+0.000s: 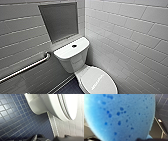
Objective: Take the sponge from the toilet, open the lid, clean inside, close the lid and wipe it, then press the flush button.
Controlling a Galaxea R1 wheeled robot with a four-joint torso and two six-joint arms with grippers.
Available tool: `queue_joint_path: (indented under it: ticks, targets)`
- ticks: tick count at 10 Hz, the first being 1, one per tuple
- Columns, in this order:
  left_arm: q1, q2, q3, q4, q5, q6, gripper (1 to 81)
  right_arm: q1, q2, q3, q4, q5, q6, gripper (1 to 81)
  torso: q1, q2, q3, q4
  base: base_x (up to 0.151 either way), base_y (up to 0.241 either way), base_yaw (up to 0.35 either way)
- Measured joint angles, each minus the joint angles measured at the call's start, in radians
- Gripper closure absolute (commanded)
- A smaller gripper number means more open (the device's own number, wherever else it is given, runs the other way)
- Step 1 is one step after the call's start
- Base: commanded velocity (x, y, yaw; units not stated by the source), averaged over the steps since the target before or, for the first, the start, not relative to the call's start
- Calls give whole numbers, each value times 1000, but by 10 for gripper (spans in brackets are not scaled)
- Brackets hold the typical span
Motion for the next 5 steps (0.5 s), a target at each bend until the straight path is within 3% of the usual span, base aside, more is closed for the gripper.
queue_joint_path:
  ticks: [2,5]
  targets:
    - [0,14,0,0,2,0,10,0,0,0,0,19,0,811,8,-13,-32,-6,0,0,0]
    - [-17,25,1,0,4,0,10,0,0,0,0,24,0,811,9,-15,-38,-7,0,0,0]
